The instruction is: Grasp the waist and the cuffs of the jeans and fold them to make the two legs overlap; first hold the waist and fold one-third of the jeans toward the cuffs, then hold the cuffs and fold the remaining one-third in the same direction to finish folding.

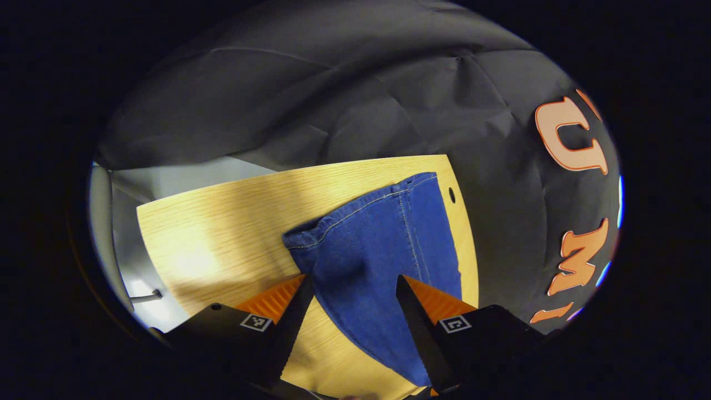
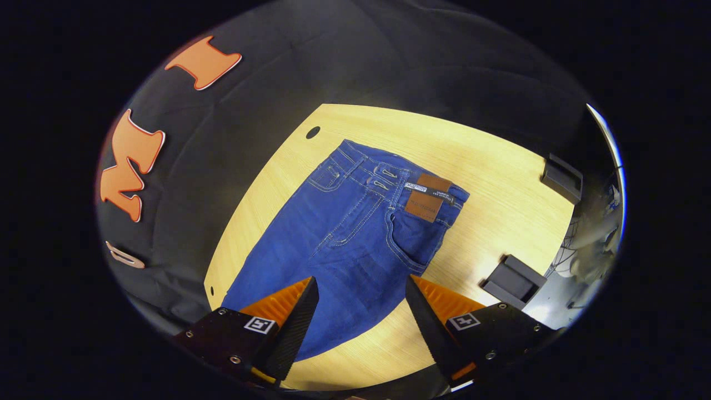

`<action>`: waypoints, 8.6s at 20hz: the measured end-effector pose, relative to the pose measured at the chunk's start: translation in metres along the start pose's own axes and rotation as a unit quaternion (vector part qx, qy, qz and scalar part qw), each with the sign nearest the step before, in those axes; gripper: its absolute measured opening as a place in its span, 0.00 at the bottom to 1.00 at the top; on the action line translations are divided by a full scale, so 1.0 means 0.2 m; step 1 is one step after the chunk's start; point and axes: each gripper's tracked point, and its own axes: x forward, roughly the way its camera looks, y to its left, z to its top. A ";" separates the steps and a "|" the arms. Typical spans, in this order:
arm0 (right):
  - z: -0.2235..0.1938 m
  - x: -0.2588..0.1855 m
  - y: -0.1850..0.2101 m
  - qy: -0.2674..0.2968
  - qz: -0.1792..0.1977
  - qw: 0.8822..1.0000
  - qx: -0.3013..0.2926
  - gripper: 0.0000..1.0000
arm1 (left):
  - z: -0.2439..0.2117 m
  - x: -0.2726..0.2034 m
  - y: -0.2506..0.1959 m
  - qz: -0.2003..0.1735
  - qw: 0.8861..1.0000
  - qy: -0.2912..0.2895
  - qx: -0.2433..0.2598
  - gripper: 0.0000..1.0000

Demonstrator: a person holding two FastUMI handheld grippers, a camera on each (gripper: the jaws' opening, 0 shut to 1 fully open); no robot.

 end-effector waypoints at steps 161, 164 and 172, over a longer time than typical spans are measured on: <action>0.16 -0.10 1.49 -0.120 0.190 0.931 -0.286 0.15 | 0.04 -0.41 -1.76 -0.102 0.823 -0.257 0.496 0.97; 0.01 -0.06 1.59 -0.108 0.192 0.924 -0.312 0.15 | 0.08 -0.39 -1.71 -0.102 0.830 -0.247 0.490 0.97; -0.41 0.14 1.73 -0.057 0.187 0.911 -0.362 0.15 | 0.23 -0.29 -1.51 -0.074 0.854 -0.226 0.464 0.97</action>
